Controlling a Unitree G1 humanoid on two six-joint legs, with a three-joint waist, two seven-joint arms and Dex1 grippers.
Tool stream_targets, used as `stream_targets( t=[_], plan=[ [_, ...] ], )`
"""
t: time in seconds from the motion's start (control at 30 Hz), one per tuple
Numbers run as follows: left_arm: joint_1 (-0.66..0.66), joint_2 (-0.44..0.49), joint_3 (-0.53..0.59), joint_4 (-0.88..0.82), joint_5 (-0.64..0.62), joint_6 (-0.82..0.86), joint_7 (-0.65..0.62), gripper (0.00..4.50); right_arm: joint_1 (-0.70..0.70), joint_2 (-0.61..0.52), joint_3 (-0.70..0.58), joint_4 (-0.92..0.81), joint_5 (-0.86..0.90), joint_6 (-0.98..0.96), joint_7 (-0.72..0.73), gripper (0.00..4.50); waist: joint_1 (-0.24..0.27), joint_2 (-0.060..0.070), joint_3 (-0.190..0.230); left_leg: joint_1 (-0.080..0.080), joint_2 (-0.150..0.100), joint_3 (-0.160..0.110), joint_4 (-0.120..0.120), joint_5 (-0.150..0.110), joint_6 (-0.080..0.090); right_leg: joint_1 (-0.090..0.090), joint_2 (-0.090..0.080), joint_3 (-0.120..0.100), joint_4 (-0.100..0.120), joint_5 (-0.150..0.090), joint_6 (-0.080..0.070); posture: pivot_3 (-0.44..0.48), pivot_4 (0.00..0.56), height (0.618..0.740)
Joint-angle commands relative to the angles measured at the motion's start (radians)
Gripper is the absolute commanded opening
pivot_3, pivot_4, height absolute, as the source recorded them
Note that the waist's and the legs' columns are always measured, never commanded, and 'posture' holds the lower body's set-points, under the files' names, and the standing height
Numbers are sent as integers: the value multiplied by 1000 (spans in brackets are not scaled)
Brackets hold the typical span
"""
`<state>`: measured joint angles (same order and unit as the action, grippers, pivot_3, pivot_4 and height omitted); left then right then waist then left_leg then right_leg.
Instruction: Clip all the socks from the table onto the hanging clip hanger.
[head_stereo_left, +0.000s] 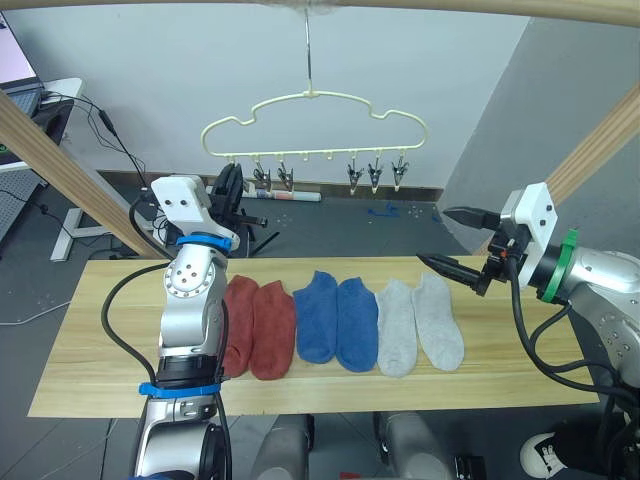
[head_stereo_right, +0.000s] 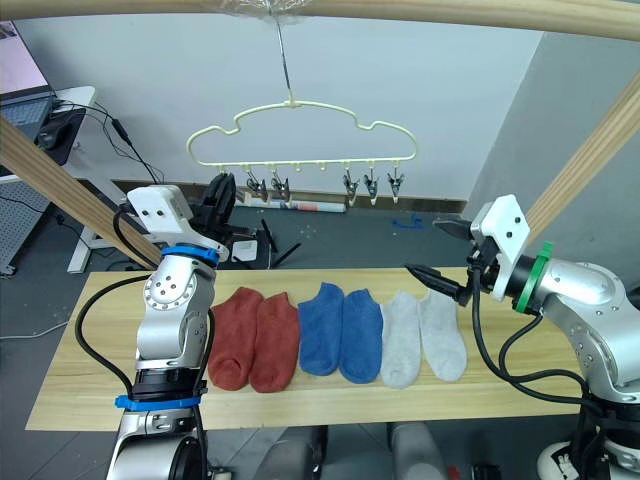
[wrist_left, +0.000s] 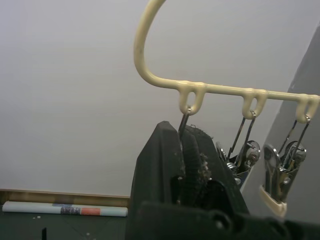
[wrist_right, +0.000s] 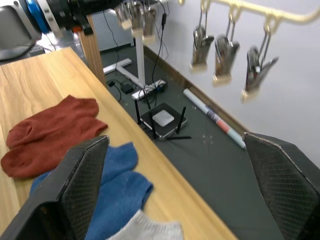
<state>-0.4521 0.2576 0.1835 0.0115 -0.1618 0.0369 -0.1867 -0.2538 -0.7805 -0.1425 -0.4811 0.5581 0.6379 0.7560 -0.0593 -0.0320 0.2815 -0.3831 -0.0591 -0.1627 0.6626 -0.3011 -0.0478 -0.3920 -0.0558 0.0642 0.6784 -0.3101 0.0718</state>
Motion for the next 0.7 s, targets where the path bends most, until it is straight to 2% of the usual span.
stream_targets(
  t=[0.03,0.13,0.27,0.4,0.7],
  plan=[
    [22,24,14,-42,5,9,2,13,107,-30,5,-6,-132,-79,-37,4500,1,0,0,0,0,0,0,0,0,0,0,0,0,0,0,-126,304,740],
    [27,35,10,-56,2,22,-3,13,211,-11,24,56,-264,-160,-113,4500,1,0,0,0,0,1,0,0,0,0,0,1,0,0,0,-121,312,740],
    [28,47,10,-64,-6,42,-16,13,247,64,53,165,-358,-242,-191,4500,-7,1,5,1,1,1,0,0,0,0,0,1,2,0,0,-126,322,740],
    [25,58,9,-76,-13,67,-30,13,199,156,101,316,-415,-306,-237,4500,-19,2,8,2,1,1,0,1,-1,0,1,1,2,0,1,-123,326,740],
    [32,88,15,-106,-34,121,-59,13,84,220,186,548,-478,-420,-192,4500,-26,4,26,1,1,2,0,1,-1,-1,1,2,2,0,1,-106,347,740]
  ],
)
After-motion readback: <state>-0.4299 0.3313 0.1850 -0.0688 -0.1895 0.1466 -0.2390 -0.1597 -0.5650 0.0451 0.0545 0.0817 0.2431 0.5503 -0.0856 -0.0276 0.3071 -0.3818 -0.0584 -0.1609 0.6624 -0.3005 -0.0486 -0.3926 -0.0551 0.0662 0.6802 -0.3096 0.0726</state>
